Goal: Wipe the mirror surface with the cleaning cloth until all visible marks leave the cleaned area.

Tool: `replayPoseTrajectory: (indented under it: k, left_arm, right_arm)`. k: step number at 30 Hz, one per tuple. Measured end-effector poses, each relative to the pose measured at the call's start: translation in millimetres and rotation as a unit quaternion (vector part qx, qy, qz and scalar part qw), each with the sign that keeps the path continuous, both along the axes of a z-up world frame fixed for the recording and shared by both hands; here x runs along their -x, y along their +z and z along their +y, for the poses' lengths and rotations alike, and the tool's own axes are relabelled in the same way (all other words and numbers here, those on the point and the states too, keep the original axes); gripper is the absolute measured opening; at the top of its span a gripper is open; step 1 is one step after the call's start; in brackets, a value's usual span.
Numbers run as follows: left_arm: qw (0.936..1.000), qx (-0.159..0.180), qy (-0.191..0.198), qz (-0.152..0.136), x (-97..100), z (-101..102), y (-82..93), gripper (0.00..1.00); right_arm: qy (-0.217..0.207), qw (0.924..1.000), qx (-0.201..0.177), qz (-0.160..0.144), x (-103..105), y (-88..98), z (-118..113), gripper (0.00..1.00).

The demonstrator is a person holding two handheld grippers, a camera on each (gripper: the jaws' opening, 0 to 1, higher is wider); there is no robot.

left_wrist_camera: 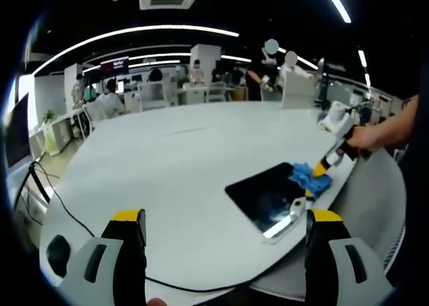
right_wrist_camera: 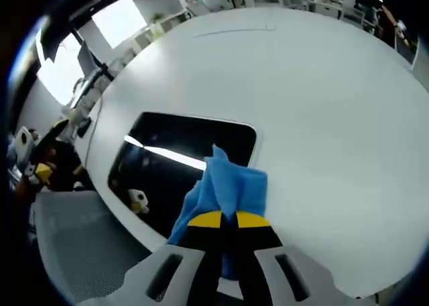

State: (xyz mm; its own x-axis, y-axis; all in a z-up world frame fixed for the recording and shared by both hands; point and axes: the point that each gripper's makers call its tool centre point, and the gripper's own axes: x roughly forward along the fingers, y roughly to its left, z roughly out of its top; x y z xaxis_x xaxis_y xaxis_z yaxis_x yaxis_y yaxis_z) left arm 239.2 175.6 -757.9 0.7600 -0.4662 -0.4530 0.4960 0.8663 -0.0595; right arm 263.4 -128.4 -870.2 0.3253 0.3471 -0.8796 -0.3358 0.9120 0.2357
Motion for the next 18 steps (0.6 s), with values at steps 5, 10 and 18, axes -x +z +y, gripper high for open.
replayPoseTrajectory:
  k: [5,10,18]
  left_arm:
    - [1.0,-0.006,-0.003,-0.001,0.0,1,-1.4,1.0]
    - [0.9999,-0.01,-0.008,-0.001,0.1,-1,0.1,1.0]
    - [0.9999,-0.011,-0.009,0.001,-1.0,2,-0.3,1.0]
  right_arm:
    - [0.006,1.0,0.001,0.001,12,0.2,0,0.0]
    - [0.004,1.0,0.003,-0.005,18,0.8,1,0.0]
    - [0.003,0.9998,0.013,-0.016,16,1.3,0,0.0]
